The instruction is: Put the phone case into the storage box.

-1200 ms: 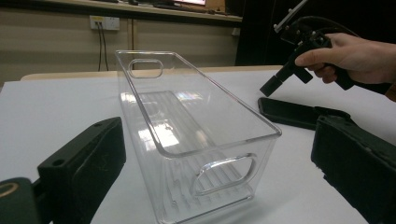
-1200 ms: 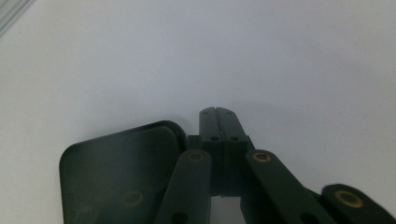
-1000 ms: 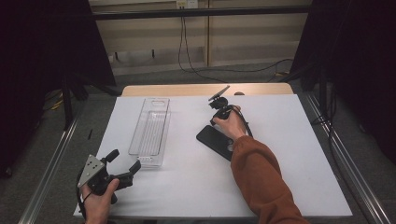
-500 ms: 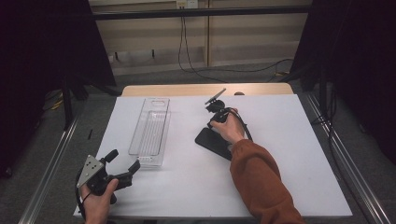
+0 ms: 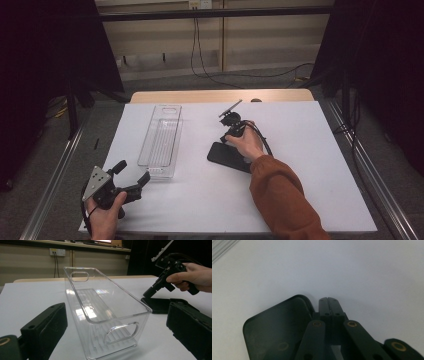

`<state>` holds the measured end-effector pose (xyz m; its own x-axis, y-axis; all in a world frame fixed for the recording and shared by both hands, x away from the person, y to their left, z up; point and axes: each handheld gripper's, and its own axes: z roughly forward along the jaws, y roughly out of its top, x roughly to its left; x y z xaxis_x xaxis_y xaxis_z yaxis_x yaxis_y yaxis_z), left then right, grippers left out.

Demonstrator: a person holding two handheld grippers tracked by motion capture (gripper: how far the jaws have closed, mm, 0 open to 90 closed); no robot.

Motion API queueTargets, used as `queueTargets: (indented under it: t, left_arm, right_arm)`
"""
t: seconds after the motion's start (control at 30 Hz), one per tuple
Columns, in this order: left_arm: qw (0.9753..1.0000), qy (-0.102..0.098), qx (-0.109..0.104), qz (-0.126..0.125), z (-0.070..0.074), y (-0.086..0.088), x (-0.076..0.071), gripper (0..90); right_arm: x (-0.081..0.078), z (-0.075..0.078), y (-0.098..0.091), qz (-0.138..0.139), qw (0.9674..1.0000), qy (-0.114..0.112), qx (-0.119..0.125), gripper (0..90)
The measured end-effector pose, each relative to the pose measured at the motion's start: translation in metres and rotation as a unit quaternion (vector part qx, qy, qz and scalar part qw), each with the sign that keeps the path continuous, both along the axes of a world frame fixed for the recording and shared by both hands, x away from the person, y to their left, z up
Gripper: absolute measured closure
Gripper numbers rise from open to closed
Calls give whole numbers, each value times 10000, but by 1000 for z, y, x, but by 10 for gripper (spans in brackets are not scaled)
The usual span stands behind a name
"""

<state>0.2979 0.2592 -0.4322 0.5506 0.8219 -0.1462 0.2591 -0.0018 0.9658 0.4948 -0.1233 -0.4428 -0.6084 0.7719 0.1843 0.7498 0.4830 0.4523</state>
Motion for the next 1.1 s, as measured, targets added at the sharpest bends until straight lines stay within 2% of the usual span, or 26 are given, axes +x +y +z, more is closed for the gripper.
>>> queueTargets:
  t: [0.27, 0.43, 0.6, 0.87, 1.1]
  left_arm:
    - [10000, 0, 24, -14, 0, -1, 0, 34]
    - [10000, 3, 29, -18, 0, -1, 0, 34]
    - [10000, 3, 28, -17, 0, -1, 0, 34]
    - [10000, 6, 33, -21, 0, -1, 0, 34]
    - [10000, 16, 44, -36, 0, -1, 1, 34]
  right_arm:
    - [-8, 1, 4, 168, 9999, 9, 16, 900]
    - [-13, 1, 12, 302, 9995, 6, -5, 900]
    - [-14, 0, 24, 394, 9992, -11, 81, 900]
    - [-18, 0, 31, 522, 9985, 17, 152, 900]
    - [-26, 0, 46, 769, 9969, -1, 177, 900]
